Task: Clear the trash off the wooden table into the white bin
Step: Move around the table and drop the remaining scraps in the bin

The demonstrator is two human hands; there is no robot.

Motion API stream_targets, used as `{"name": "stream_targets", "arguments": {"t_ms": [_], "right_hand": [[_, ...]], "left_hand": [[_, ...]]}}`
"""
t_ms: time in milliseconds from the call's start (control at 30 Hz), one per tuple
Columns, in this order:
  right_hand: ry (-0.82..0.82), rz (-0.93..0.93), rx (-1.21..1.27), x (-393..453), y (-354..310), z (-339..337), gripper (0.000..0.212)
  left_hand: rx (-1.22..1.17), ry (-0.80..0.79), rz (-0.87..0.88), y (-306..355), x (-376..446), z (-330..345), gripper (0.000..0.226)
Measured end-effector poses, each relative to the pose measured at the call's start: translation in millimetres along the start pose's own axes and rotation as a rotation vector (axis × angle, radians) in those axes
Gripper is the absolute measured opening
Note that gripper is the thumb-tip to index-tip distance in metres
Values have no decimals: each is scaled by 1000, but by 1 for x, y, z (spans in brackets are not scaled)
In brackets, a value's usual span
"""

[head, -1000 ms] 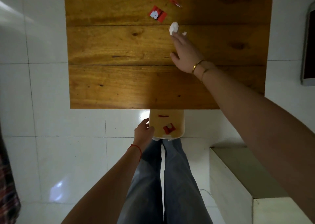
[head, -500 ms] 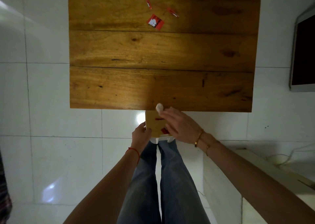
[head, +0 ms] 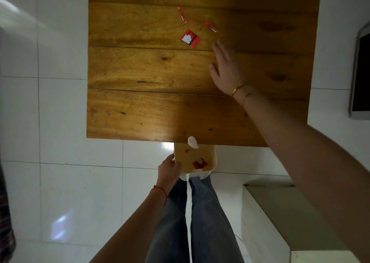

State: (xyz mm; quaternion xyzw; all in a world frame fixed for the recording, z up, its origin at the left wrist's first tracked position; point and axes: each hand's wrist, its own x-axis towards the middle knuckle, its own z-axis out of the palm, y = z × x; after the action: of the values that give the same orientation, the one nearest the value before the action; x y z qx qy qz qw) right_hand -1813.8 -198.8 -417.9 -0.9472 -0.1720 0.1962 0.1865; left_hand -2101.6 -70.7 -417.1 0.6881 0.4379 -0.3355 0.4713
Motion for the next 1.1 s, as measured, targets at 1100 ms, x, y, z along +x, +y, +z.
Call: {"name": "stream_targets", "arguments": {"t_ms": [1100], "right_hand": [[-509,-639,-175,-218,-27,93,56]], "left_hand": [[59,21,41,-13,-1,-13,41]]}}
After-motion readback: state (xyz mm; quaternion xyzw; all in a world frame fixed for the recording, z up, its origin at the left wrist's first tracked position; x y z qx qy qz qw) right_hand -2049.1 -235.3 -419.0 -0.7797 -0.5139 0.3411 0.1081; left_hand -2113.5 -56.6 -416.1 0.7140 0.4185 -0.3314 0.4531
